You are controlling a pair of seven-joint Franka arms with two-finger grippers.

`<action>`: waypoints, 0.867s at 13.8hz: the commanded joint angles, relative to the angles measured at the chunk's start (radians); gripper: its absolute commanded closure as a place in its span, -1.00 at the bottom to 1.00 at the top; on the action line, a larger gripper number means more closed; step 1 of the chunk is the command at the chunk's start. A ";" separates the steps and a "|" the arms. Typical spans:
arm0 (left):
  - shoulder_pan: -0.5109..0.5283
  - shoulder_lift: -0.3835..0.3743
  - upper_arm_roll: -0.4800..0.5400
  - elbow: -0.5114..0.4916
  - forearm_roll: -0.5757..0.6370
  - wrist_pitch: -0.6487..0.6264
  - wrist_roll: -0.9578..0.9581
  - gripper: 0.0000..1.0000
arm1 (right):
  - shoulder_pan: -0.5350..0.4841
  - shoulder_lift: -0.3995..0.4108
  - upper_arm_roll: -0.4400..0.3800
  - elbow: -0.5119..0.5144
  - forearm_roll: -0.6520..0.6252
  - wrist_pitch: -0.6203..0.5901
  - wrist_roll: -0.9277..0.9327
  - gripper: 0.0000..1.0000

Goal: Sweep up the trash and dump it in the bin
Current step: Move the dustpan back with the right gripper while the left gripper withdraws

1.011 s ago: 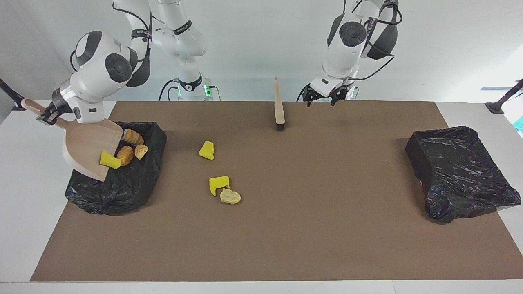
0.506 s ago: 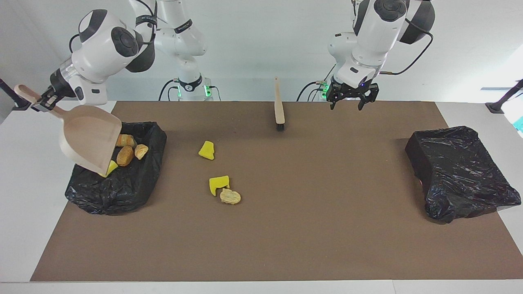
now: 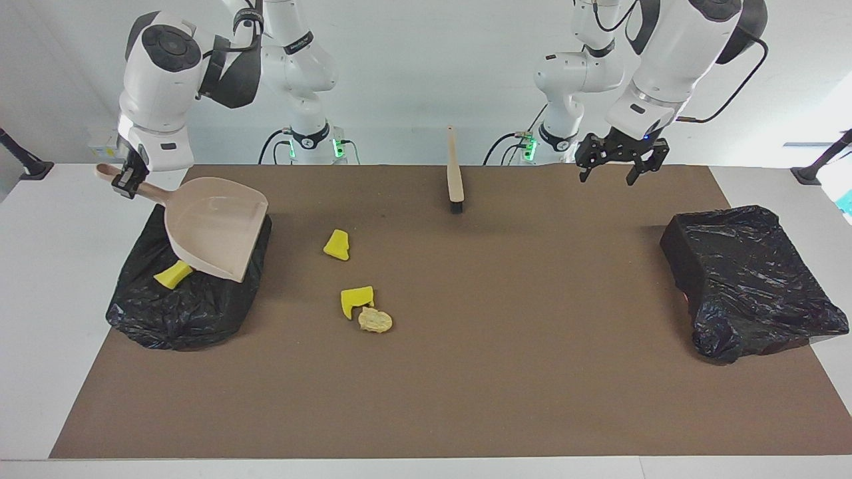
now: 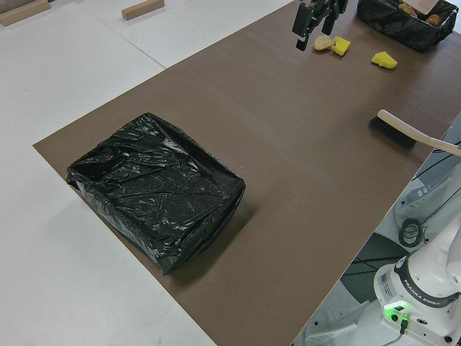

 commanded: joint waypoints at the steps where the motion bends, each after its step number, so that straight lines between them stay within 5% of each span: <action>1: -0.074 0.056 0.093 0.091 0.020 -0.043 0.027 -1.00 | 0.028 -0.002 0.004 0.001 0.135 -0.016 -0.021 1.00; 7: -0.074 0.149 0.099 0.242 0.066 -0.120 0.080 -1.00 | 0.162 0.052 0.004 -0.018 0.252 -0.008 0.452 1.00; 12: -0.076 0.129 0.097 0.241 0.085 -0.098 0.089 -1.00 | 0.229 0.107 0.007 -0.015 0.333 0.031 0.950 1.00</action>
